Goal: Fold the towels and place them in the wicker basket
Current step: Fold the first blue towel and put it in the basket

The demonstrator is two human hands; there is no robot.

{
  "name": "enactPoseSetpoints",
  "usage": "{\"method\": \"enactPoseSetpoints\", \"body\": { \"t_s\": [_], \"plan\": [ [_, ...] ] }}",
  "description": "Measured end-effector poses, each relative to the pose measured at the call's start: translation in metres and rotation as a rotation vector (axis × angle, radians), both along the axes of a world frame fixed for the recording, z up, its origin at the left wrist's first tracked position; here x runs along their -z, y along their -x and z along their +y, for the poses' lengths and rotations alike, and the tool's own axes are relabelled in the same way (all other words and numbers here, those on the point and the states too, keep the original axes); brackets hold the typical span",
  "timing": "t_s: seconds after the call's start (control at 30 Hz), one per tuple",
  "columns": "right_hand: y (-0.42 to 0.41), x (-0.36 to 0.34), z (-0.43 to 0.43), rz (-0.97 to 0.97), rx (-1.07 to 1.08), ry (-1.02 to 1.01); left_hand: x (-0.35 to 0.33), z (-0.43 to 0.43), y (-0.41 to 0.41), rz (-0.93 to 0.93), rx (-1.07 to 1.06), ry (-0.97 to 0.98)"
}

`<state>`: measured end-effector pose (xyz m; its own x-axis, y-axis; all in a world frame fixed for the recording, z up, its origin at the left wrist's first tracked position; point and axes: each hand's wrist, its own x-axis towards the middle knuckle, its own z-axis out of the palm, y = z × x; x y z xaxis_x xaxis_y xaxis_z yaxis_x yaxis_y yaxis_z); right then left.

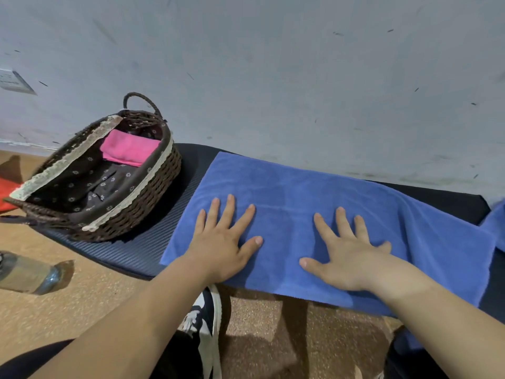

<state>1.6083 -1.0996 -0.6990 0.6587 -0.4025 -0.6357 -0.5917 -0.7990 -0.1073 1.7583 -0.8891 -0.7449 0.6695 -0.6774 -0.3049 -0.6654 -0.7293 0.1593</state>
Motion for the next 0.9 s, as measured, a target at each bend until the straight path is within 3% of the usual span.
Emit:
{"method": "enactPoseSetpoints", "body": {
  "t_s": [0.27, 0.47, 0.6, 0.73, 0.9],
  "plan": [
    [0.016, 0.015, -0.025, -0.427, -0.126, -0.146, -0.009, 0.003, -0.012, 0.004, -0.015, -0.052],
    [0.04, -0.008, -0.056, -0.676, 0.002, -0.218, -0.027, -0.051, 0.016, -0.02, 0.172, 0.074],
    [0.073, -0.015, -0.097, -0.676, 0.154, 0.016, -0.035, -0.108, 0.046, 0.02, 0.322, 0.198],
    [0.121, -0.023, -0.144, -0.593, 0.445, 0.241, -0.051, -0.167, 0.083, 0.097, 0.442, 0.316],
    [0.157, -0.011, -0.162, -0.288, 0.545, 0.113, -0.064, -0.204, 0.127, 0.22, 0.487, 0.484]
  ]
}}
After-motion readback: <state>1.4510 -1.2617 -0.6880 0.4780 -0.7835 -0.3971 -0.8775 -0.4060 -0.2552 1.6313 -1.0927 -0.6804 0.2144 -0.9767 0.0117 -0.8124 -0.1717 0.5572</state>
